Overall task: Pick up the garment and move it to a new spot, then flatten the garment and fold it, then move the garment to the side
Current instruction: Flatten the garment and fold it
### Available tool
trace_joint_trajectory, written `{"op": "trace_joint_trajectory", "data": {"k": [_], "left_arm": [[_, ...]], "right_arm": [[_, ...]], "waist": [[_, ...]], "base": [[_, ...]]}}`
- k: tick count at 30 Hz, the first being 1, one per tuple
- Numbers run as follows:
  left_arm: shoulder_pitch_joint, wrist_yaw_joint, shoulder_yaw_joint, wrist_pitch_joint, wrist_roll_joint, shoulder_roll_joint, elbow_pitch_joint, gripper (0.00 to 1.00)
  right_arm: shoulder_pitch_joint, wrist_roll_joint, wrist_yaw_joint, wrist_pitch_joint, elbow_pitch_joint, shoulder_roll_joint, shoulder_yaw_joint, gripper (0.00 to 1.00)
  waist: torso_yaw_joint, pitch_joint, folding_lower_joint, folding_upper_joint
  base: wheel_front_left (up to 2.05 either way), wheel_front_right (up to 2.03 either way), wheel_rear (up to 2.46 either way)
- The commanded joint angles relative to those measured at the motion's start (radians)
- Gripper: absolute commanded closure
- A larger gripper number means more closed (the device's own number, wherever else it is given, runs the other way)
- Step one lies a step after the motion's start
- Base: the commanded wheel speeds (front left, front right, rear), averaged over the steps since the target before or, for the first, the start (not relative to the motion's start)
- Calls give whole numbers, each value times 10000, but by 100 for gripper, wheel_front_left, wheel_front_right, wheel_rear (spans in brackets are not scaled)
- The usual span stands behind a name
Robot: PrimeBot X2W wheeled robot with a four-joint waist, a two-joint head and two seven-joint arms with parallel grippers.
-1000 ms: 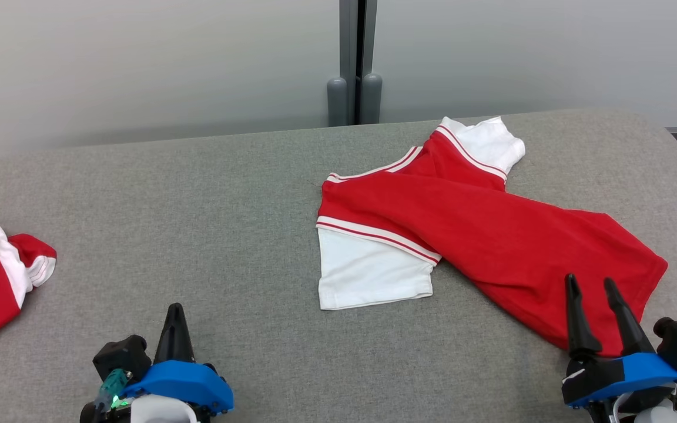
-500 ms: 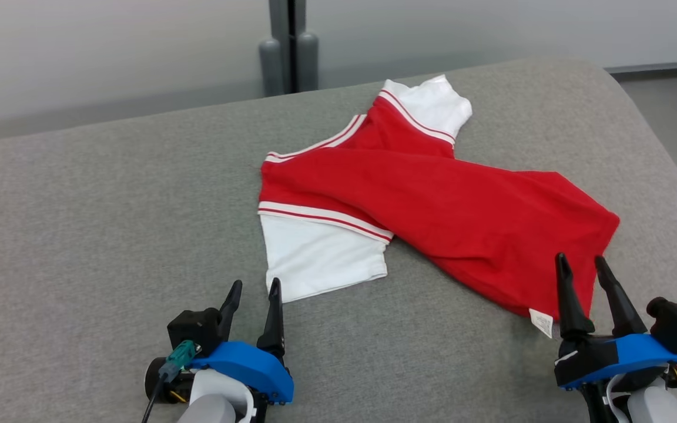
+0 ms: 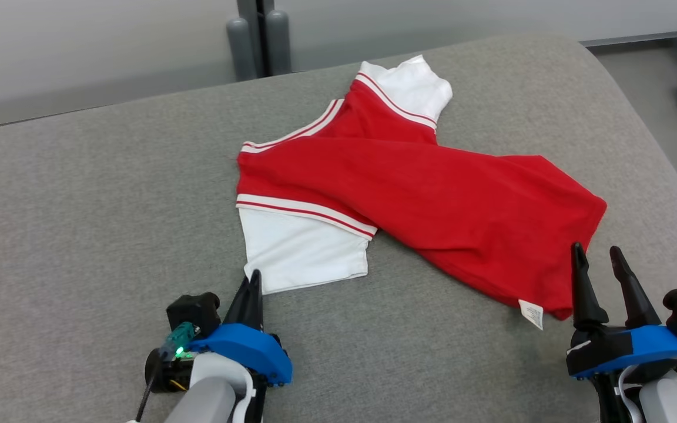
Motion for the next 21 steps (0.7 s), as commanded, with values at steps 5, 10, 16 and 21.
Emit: {"op": "trace_joint_trajectory", "data": {"k": [5,10,16,21], "left_arm": [[305,407,1314,11,478,36,-622,100],[849,444,2631,10,1190,17,-798,100],[1656,241,3721,10,1751,16,-827,100],[2262,160,3874,11,2038,19,-1288,0]], "right_arm": [[80,-109,2,-32,-52,81,-72,0],[317,-167,2,-32,-10,178,-16,0],[550,-279,2,-32,-82,378,175,0],[763,-692,2,-32,-531,511,225,0]], "waist": [[586,-308,-1,-1],[1205,-780,-1,-1],[1731,-1323,-1,-1],[1987,-1808,-1,-1]], "base": [[0,0,0],[0,0,0],[0,0,0],[0,0,0]]}}
